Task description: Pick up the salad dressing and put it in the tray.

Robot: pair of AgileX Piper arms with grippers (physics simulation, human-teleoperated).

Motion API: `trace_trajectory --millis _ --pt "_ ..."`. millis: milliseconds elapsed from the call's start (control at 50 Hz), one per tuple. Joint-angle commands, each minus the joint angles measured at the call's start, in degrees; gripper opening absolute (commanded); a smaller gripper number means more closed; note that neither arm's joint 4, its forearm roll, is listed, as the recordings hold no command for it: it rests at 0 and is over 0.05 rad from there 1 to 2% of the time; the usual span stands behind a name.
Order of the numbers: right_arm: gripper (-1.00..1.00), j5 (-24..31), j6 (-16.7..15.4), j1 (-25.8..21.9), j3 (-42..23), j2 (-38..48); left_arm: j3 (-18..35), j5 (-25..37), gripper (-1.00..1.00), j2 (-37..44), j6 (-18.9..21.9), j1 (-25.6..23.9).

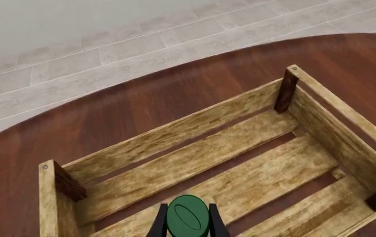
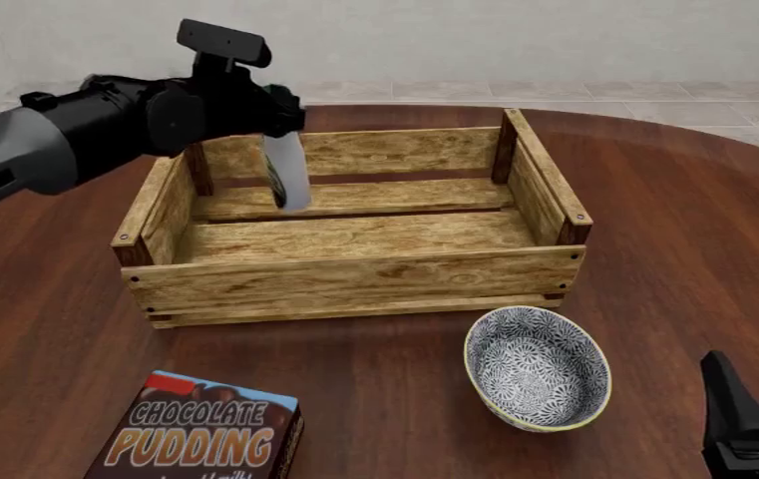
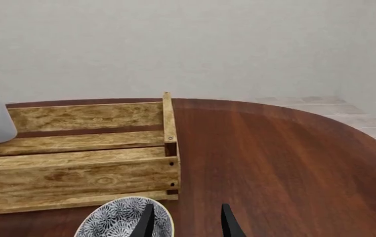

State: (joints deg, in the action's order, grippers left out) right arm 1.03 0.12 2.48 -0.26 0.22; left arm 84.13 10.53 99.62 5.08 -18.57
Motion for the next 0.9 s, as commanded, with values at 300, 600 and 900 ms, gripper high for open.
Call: trace_trajectory --millis 300,600,900 --pt "1.00 -0.2 0.5 0.3 0.0 -0.1 -2.0 -2.4 -1.00 1.6 -0.3 0.1" --pt "1.00 -0.2 0.6 0.4 0.0 0.0 -3.2 -3.3 -1.00 2.2 -0.4 0.3" --pt "1.00 -0.2 0.8 0.6 -0.1 -0.1 -4.0 -4.2 -1.00 3.3 -0.6 0.2"
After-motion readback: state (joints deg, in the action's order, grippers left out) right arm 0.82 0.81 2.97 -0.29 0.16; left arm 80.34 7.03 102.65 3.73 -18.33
